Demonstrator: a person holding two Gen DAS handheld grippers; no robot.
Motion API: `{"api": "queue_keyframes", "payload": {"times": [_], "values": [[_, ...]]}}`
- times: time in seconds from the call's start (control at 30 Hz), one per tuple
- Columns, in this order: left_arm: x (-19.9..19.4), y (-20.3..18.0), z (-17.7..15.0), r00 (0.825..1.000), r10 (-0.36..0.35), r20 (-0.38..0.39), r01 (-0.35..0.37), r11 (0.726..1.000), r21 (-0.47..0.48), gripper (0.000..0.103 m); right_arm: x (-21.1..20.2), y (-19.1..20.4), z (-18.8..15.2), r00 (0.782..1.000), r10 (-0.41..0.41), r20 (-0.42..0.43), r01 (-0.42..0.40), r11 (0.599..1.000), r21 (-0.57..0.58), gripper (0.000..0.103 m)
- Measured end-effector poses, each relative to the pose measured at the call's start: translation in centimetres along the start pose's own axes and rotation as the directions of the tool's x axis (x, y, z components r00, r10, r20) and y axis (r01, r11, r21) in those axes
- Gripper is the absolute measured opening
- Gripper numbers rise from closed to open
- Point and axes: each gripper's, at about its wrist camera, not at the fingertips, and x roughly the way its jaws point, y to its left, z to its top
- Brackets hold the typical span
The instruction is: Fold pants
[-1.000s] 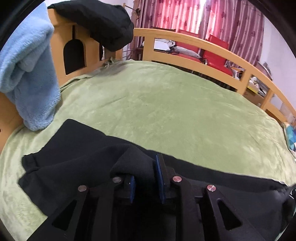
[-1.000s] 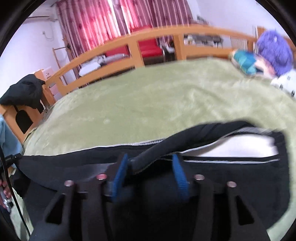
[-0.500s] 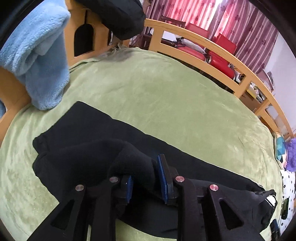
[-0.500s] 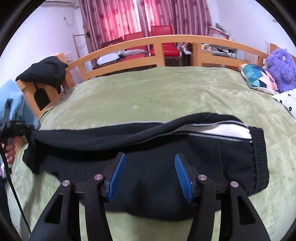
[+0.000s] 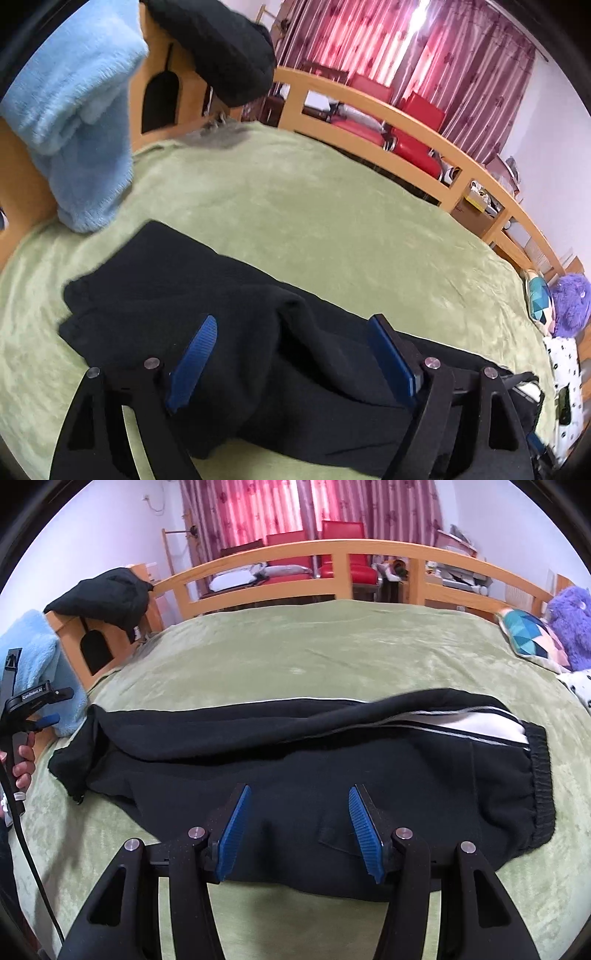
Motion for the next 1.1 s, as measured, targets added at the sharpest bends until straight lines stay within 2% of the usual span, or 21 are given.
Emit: {"api": "queue_keyframes", "payload": {"times": [0.07,0.17,0.23,0.3,0.4,0.47,0.57,0.63,0.7,0.8,0.87,0.9,0.93,0.97,1.0,1.1], "values": [[-1.0,1.5,-0.4,0.999,0.024,0.024,-0.025,0.999,0.039,0.083,0.4,1.5,0.3,1.000,0.029,-0.003,-0.029,0.999,-0.020,0.054],[-1.9,3.8,-1.2,0.991,0.131,0.037,-0.134,0.986,0.098,0.081,1.4,4.8,1.1,0.997,0.082,0.004,-0.082,0.995,-0.051,0.054],[-2.4,5.7,-2.0,0.984,0.173,0.030,-0.176,0.976,0.132,0.081,2.3,7.3,1.7,0.993,0.120,0.009,-0.119,0.990,-0.072,0.054],[-2.7,6.6,-2.8,0.987,0.161,0.015,-0.161,0.975,0.154,0.081,3.4,9.6,2.3,0.989,0.149,0.010,-0.147,0.985,-0.092,0.054],[-1.6,6.8,-4.9,0.996,0.072,-0.047,-0.063,0.983,0.172,0.081,5.4,12.7,2.5,0.981,0.195,0.001,-0.194,0.976,-0.104,0.054],[-0.4,6.6,-6.4,0.995,0.035,-0.094,-0.020,0.987,0.159,0.081,6.8,13.9,2.1,0.981,0.192,-0.021,-0.193,0.975,-0.110,0.054],[1.0,5.8,-8.2,0.996,-0.019,-0.093,0.033,0.989,0.145,0.082,8.8,14.4,0.4,0.976,0.194,-0.098,-0.204,0.973,-0.108,0.054],[3.0,4.7,-9.1,0.994,-0.007,-0.106,0.026,0.984,0.178,0.083,9.8,14.0,-0.9,0.969,0.201,-0.144,-0.217,0.970,-0.105,0.054],[4.7,4.0,-9.6,0.992,0.056,-0.117,-0.031,0.979,0.203,0.081,10.6,13.6,-2.2,0.962,0.197,-0.187,-0.220,0.970,-0.108,0.051],[6.3,3.6,-9.7,0.992,0.108,-0.072,-0.093,0.978,0.188,0.081,11.0,13.0,-3.5,0.957,0.195,-0.212,-0.222,0.969,-0.111,0.048],[6.5,4.0,-9.4,0.989,0.139,-0.052,-0.129,0.978,0.162,0.064,10.4,12.7,-3.7,0.957,0.203,-0.206,-0.230,0.966,-0.118,0.048],[6.5,4.2,-9.2,0.987,0.154,-0.041,-0.145,0.977,0.157,0.051,10.0,12.6,-3.6,0.957,0.207,-0.203,-0.234,0.965,-0.117,0.048],[6.3,4.4,-8.8,0.989,0.144,-0.037,-0.137,0.977,0.162,0.031,9.7,12.6,-3.6,0.957,0.214,-0.198,-0.239,0.964,-0.116,0.048],[6.0,4.7,-8.5,0.991,0.131,-0.037,-0.123,0.978,0.171,0.017,9.2,12.5,-3.7,0.956,0.221,-0.191,-0.246,0.962,-0.117,0.048],[5.7,5.0,-8.1,0.989,0.141,-0.039,-0.132,0.975,0.178,0.014,8.9,12.4,-3.7,0.957,0.221,-0.190,-0.246,0.962,-0.120,0.048],[4.5,6.1,-5.4,0.994,0.109,-0.029,-0.104,0.983,0.149,0.013,7.8,12.2,-4.0,0.955,0.238,-0.176,-0.260,0.959,-0.114,0.048]]}}
